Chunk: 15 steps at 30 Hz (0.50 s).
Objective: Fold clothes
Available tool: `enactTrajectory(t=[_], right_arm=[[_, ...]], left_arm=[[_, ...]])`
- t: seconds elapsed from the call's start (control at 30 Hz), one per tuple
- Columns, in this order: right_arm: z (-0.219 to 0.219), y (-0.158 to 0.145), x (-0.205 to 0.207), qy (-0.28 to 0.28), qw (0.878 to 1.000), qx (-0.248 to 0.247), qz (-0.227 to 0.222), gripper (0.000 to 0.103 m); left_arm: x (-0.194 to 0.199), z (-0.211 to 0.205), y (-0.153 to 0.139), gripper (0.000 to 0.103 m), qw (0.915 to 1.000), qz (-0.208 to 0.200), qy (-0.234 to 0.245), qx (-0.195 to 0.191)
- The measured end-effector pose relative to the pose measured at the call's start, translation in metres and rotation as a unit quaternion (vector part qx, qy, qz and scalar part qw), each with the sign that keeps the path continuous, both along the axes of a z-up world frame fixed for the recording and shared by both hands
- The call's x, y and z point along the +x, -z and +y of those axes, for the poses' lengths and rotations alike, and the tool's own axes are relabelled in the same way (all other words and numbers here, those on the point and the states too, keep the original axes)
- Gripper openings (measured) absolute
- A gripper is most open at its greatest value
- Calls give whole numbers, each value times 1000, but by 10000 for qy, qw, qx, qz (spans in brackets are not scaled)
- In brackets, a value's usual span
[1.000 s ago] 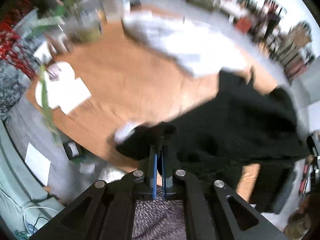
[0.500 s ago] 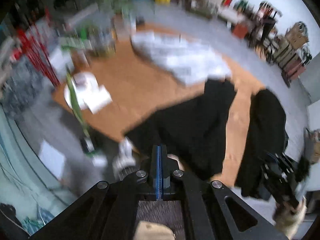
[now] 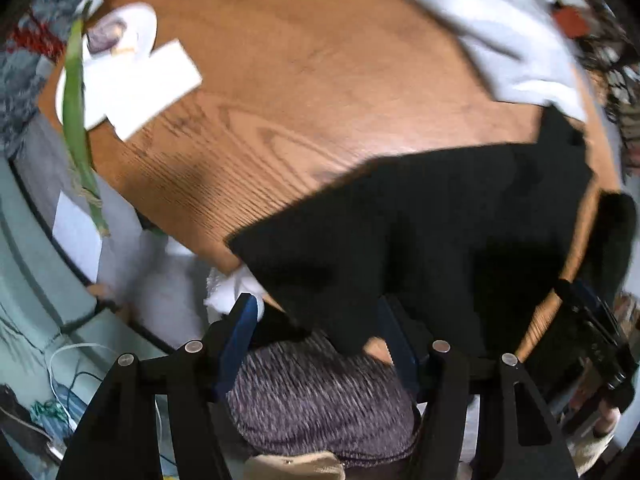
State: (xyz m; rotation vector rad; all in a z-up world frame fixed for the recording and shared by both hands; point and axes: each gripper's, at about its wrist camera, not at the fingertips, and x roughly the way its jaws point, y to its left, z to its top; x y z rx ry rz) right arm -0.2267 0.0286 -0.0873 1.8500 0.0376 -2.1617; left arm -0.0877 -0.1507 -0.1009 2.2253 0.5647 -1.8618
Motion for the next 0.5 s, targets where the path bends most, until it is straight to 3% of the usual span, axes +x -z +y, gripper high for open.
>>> enactTrajectory(t=[0.13,0.2,0.23,0.27,0.33,0.37,0.5], right_arm=[[-8,25,-21,64,9999,-20,-136,66],[-11,38,-31,97,9997,-30,-204,50],[-13,44,-36,113,9996,-35,-239,31],[-15,50,-41,129,9995,-40,-273,16],[-19,58,-49,152,9995,-49,-275,9],[-20,50,-47,146,9998,-49,-140,8],[-14,-13,-44,310,9964,-94,790,8]], left_arm=[[-7,-14,48,64,9986,-332,-285,313],[-6,-11,59,64,9975,-337,-276,552],[-6,-9,65,64,9968,-338,-270,668],[-6,-4,62,61,9986,-207,-85,489],[-5,6,56,7,9995,56,286,129],[-5,10,51,6,9988,173,468,0],[-6,14,7,3,9963,694,468,-190]])
